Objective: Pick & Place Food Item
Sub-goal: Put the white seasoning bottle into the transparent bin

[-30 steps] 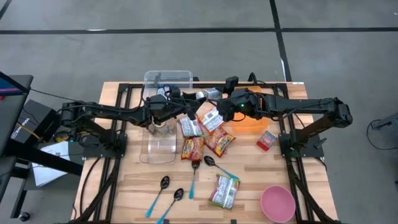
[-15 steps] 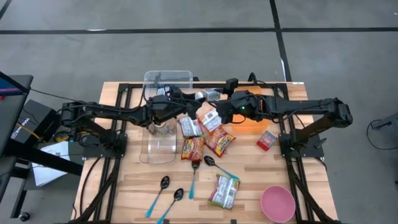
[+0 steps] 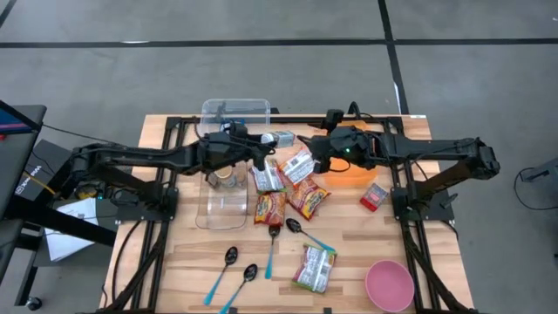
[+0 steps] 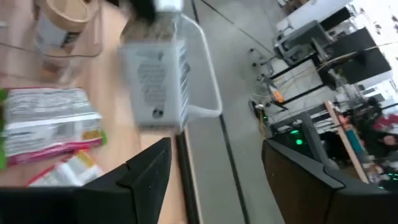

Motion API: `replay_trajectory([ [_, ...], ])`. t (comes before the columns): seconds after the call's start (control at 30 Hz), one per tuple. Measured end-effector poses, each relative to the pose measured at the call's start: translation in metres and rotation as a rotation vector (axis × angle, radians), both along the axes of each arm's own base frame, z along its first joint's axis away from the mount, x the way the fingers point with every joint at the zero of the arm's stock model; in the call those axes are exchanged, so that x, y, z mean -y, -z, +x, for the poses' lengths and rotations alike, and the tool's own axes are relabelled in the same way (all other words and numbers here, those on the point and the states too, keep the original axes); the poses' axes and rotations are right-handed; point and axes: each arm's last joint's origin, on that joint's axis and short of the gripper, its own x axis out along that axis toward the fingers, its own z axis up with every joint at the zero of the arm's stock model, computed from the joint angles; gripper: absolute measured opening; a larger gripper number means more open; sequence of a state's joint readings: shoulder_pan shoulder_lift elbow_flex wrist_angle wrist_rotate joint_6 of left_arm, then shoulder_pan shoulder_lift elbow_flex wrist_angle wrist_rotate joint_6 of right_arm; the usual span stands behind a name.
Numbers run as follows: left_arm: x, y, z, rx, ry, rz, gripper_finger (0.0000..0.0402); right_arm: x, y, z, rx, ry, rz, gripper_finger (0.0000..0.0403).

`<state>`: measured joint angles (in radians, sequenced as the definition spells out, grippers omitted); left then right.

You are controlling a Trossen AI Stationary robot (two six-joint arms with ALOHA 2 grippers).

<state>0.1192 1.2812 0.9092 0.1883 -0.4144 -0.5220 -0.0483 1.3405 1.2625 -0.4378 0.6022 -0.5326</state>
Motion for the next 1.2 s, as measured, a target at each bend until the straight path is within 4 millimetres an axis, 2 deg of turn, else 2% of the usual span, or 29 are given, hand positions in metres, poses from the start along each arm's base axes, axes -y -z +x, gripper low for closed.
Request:
replay_trajectory([
  [0.27, 0.008, -0.014, -0.043, -0.123, 0.081, -0.074, 0.0204, 0.005, -0.011, -0.012, 0.091, 0.058, 0.061, 0.0244],
  [0.53, 0.02, -0.01, -0.074, -0.288, 0.222, -0.172, 0.0204, 0.016, -0.017, -0.023, 0.2, 0.156, 0.156, 0.0244],
  [0.9, 0.046, 0.004, -0.088, -0.491, 0.421, -0.269, 0.0204, 0.023, -0.018, -0.027, 0.208, 0.189, 0.167, 0.0244],
  [1.2, 0.056, 0.015, -0.099, -0.653, 0.462, -0.292, 0.0204, 0.023, -0.018, -0.027, 0.213, 0.186, 0.178, 0.0244],
])
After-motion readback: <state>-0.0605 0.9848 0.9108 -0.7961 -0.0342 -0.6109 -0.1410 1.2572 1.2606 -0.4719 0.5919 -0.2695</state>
